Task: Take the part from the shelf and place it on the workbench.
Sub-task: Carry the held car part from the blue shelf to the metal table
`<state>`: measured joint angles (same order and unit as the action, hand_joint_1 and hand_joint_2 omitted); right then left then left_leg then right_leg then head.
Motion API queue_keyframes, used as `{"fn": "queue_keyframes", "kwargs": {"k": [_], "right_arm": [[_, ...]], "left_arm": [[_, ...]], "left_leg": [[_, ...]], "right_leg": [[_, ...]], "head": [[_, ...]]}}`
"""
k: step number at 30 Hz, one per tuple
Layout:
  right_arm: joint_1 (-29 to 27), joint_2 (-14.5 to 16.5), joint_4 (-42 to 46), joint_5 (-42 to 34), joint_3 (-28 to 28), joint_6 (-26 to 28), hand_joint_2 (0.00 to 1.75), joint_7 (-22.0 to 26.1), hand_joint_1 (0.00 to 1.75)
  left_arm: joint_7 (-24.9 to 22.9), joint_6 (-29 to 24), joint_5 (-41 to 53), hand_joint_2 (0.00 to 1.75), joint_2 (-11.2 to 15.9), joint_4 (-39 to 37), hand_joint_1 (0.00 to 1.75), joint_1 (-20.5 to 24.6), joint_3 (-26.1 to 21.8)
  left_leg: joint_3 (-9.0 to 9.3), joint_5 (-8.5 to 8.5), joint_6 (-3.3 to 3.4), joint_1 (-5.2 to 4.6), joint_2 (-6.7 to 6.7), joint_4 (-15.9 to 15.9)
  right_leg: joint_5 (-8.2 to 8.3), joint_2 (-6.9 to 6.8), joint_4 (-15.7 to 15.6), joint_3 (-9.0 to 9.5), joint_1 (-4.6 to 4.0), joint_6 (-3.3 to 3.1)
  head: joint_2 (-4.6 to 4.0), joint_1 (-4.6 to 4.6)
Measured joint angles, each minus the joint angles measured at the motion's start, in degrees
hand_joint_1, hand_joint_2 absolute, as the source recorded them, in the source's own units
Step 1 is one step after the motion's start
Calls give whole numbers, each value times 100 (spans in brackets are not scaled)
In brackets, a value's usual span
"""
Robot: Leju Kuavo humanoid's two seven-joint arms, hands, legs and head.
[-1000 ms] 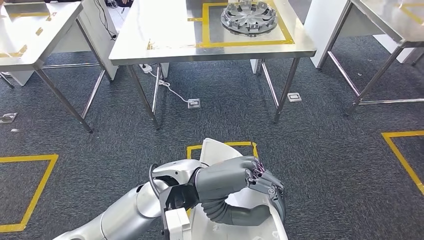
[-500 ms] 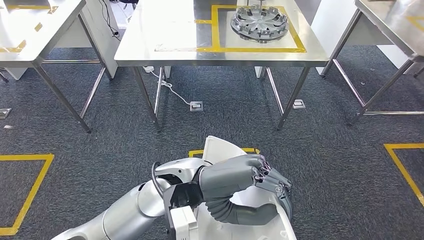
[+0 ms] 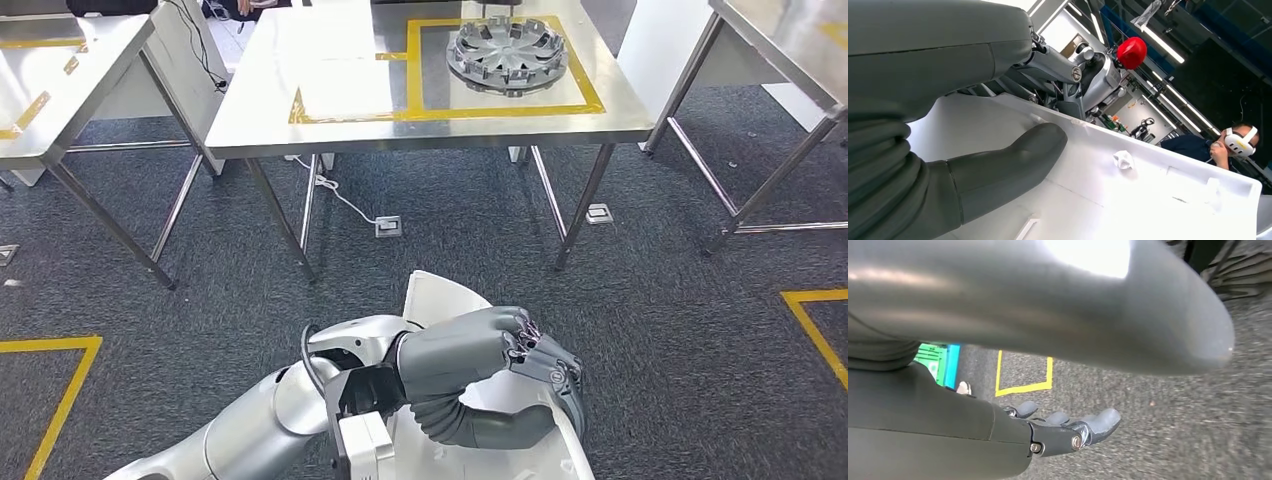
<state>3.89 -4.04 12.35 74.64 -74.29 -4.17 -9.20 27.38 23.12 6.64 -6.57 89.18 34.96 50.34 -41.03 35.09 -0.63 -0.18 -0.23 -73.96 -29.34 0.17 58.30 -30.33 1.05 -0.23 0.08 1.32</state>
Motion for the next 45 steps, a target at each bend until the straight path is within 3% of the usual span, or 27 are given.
{"fn": "queue_keyframes", "kwargs": {"k": [3, 4, 5, 8, 10, 12, 14, 15, 16, 18, 19, 20, 23, 24, 26, 28, 29, 30, 31, 34, 35, 36, 38, 39, 41, 43, 45], "right_arm": [[8, 1, 0, -1, 0, -8, 0, 17, 0], [13, 2, 0, -2, 0, -10, 0, 28, 0], [17, 2, 0, -2, 0, -13, 0, 45, 0], [31, 4, 1, -1, 1, -25, 0, 89, 0], [55, 8, 0, -2, 2, -30, 0, 95, 0], [55, 9, 0, -2, 2, -31, 0, 96, 0], [33, 10, 0, -2, 2, -31, 0, 96, 0], [24, 10, 0, -2, 2, -31, 0, 96, 0], [18, 11, 0, -1, 2, -31, 0, 96, 0], [4, 11, 0, 1, 2, -31, 0, 96, 0], [-1, 11, 0, 2, 2, -31, 0, 95, 0], [-5, 11, 0, 3, 2, -32, 0, 96, 0], [6, 18, 1, 4, 3, -36, 0, 97, 0], [11, 19, 1, 4, 3, -37, 0, 97, 0], [15, 19, 2, 5, 4, -36, 0, 97, 0], [11, 20, 2, 8, 4, -37, 0, 96, 0], [8, 20, 1, 12, 4, -40, 0, 96, 0], [5, 20, 1, 16, 5, -43, 0, 96, 0], [5, 20, 0, 20, 7, -45, 0, 97, 0], [15, 20, 1, 28, 10, -47, 0, 97, 0], [21, 20, 1, 31, 11, -47, 0, 97, 0], [28, 19, 2, 33, 13, -48, 0, 97, 0], [36, 15, 2, 37, 15, -51, 0, 97, 0], [45, 14, 1, 38, 15, -55, 0, 97, 0], [63, 11, 0, 39, 15, -60, 0, 98, 0], [64, 6, 0, 39, 15, -57, 0, 97, 0], [48, 3, 0, 39, 15, -55, 0, 96, 0]], "left_arm": [[-5, 0, -2, 175, 2, -2, 175, 2, 0], [-8, 0, -3, 175, 3, -1, 175, 2, 0], [-9, 0, -5, 175, 1, 0, 175, 3, 0], [-13, 0, -8, 175, -20, 6, 175, 10, 0], [-14, 0, -7, 175, -34, 4, 175, 14, 0], [-15, 0, -7, 175, -38, -1, 175, 13, 0], [-15, 0, -7, 175, -38, -4, 175, 11, 0], [-15, 0, -7, 175, -38, -4, 175, 10, 0], [-15, 0, -7, 175, -38, -4, 175, 10, 0], [-14, 0, -7, 175, -34, -16, 175, 9, 1], [-14, 0, -9, 175, -36, -24, 175, 7, 1], [-13, 0, -10, 175, -40, -31, 175, 6, 2], [-11, 0, -14, 175, -58, -29, 175, 15, 1], [-11, 0, -14, 175, -58, -26, 175, 19, -1], [-13, 0, -13, 175, -57, -22, 175, 11, -3], [-14, -2, -13, 175, -54, -22, 175, -5, -4], [-14, -4, -11, 175, -52, -21, 175, -13, -4], [-15, -7, -7, 175, -50, -20, 175, -19, -4], [-15, -9, -2, 175, -47, -18, 175, -25, -4], [-13, -13, 23, 175, -27, -10, 175, -55, -6], [-13, -13, 35, 175, -22, -2, 175, -70, -8], [-12, -13, 44, 175, -21, 7, 175, -81, -10], [-13, -13, 64, 175, -36, 35, 175, -88, -16], [-16, -13, 72, 175, -45, 44, 175, -86, -19], [-24, -13, 86, 175, -56, 56, 175, -92, -27], [-27, -13, 89, 175, -58, 56, 175, -102, -31], [-28, -13, 91, 175, -58, 55, 175, -112, -31]], "left_leg": [[185, -858, 63, -10, 14, 1060], [231, -1052, 92, -22, 14, 1283], [252, -1140, 127, -30, 8, 1399], [410, -1071, 253, -20, -20, 1462], [533, -1000, 314, -11, -20, 1475], [640, -885, 342, -22, -25, 1475], [793, -747, 345, -32, -41, 1475], [889, -670, 337, -34, -47, 1475], [994, -590, 326, -35, -49, 1475], [1158, -426, 291, -42, -51, 1470], [1212, -347, 263, -49, -57, 1477], [1269, -299, 228, -56, -65, 1477], [1379, -291, 129, -68, -67, 1380], [1289, -315, 100, -65, -53, 1182], [855, -240, 45, -45, -26, 496], [342, 106, 9, -26, -14, -76], [171, 271, 2, -22, -12, -155], [80, 326, 8, -21, -12, -70], [56, 220, 27, -22, -11, 159], [105, -802, 134, -63, -17, 1114], [128, -1047, 166, -79, -25, 1278], [158, -1132, 199, -87, -34, 1338], [319, -1117, 272, -70, -46, 1367], [403, -1091, 312, -59, -46, 1396], [542, -1006, 365, -46, -44, 1439], [646, -889, 385, -45, -58, 1445], [794, -749, 379, -45, -80, 1445]], "right_leg": [[-209, 17, -1, 232, -5, 54], [-277, 19, -11, 276, -12, 88], [-311, 21, 7, 319, -19, 129], [-246, 11, 258, 311, -13, 226], [-252, 6, 802, -36, -3, 259], [-524, 6, 1422, -543, -4, 286], [-804, 6, 1616, -902, -6, 294], [-785, 6, 1479, -968, -7, 287], [-611, 5, 1202, -962, -7, 279], [88, -12, 506, -882, -17, 246], [360, -22, 269, -844, -32, 221], [524, -29, 128, -816, -44, 191], [461, -9, 56, -631, -31, 80], [424, -2, 45, -542, -19, 46], [312, 2, 30, -372, -8, 1], [172, 6, 28, -223, -7, -10], [95, 10, 28, -134, -6, -11], [13, 17, 27, -35, -6, -11], [-70, 24, 26, 73, -7, -6], [-328, 39, 30, 342, -25, 50], [-405, 44, 20, 411, -32, 84], [-437, 52, 40, 476, -41, 125], [-394, 58, 198, 511, -40, 194], [-329, 55, 422, 427, -36, 219], [-363, 39, 1035, 28, -23, 251], [-703, 32, 1532, -471, -22, 286], [-954, 26, 1548, -777, -20, 309]], "head": [[0, 14], [0, 16], [0, 16], [1, 8], [1, -3], [1, -13], [0, -16], [0, -18], [0, -19], [1, -25], [0, -25], [0, -29], [0, -24], [0, -9], [0, 17], [0, 30], [0, 31], [0, 34], [-1, 37], [-1, 46], [0, 48], [0, 49], [0, 47], [0, 40], [0, 20], [0, 2], [1, -7]]}}
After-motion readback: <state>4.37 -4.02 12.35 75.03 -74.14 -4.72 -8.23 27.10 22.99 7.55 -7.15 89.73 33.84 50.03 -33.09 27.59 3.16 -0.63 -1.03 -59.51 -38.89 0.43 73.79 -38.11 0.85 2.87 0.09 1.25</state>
